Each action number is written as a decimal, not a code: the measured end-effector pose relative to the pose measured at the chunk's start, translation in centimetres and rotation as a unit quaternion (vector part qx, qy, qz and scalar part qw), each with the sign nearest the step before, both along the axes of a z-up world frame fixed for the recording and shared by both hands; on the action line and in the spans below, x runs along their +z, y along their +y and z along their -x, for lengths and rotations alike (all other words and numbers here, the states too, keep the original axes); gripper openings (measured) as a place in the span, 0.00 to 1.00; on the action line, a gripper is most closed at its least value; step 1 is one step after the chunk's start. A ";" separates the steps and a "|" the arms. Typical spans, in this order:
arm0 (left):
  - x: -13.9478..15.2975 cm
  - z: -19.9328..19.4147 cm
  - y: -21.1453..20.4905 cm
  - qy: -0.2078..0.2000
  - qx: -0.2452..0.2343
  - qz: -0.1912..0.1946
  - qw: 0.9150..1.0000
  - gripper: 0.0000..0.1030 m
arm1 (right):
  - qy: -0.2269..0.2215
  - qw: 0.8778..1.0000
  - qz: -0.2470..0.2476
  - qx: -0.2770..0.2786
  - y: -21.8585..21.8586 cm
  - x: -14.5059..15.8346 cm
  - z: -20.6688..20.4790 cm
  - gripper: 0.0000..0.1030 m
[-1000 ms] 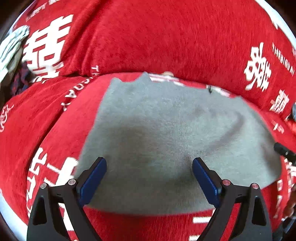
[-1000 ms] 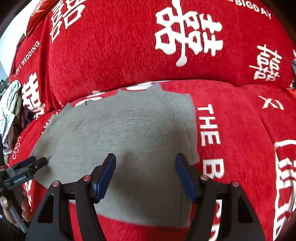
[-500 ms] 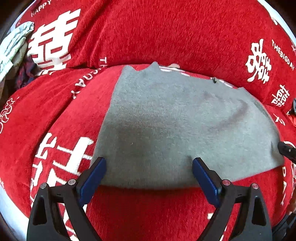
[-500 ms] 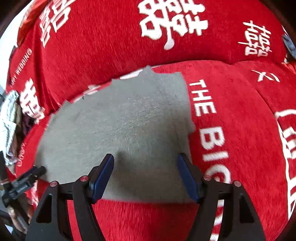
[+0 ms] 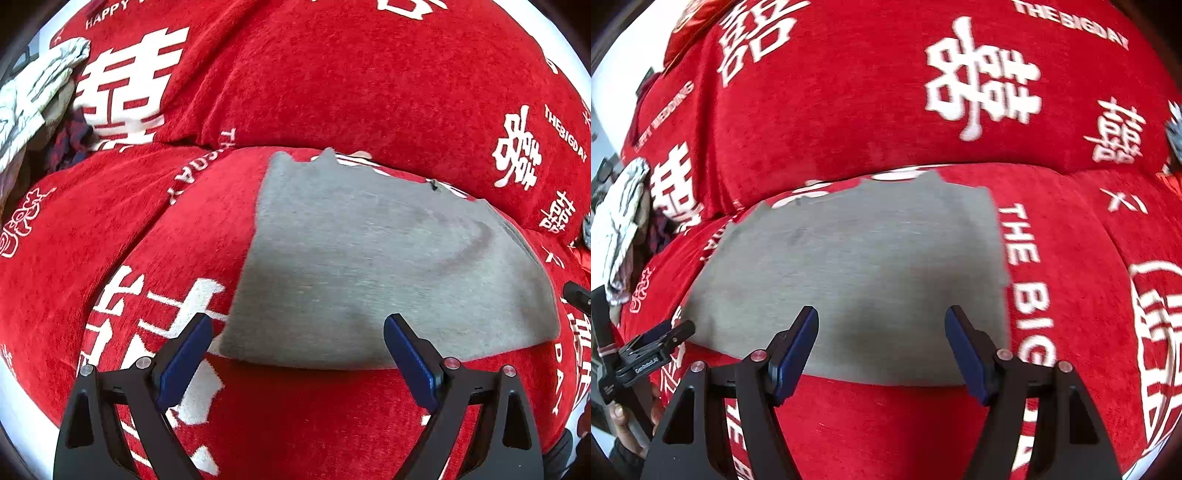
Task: Fold small clothes
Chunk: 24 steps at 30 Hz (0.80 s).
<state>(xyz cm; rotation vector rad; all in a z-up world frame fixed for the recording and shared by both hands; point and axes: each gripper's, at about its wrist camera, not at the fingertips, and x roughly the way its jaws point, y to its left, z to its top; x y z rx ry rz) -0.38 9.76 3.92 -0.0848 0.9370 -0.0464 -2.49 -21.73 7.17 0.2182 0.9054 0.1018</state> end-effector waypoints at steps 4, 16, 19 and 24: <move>-1.2 -0.7 1.3 0.014 0.027 -0.001 1.000 0.92 | -0.004 1.000 0.018 0.025 3.3 0.5 -1.8 0.72; -2.5 -0.1 4.4 0.013 0.026 0.108 0.994 0.92 | 0.046 0.990 -0.052 0.125 15.0 -1.3 -14.1 0.72; -2.5 0.5 6.3 0.009 0.030 0.157 0.987 0.92 | 0.068 0.987 -0.035 0.139 18.4 -3.1 -17.2 0.72; -3.0 1.0 7.6 -0.009 0.014 0.197 0.980 0.92 | 0.114 0.984 -0.035 0.132 22.2 -6.6 -21.6 0.72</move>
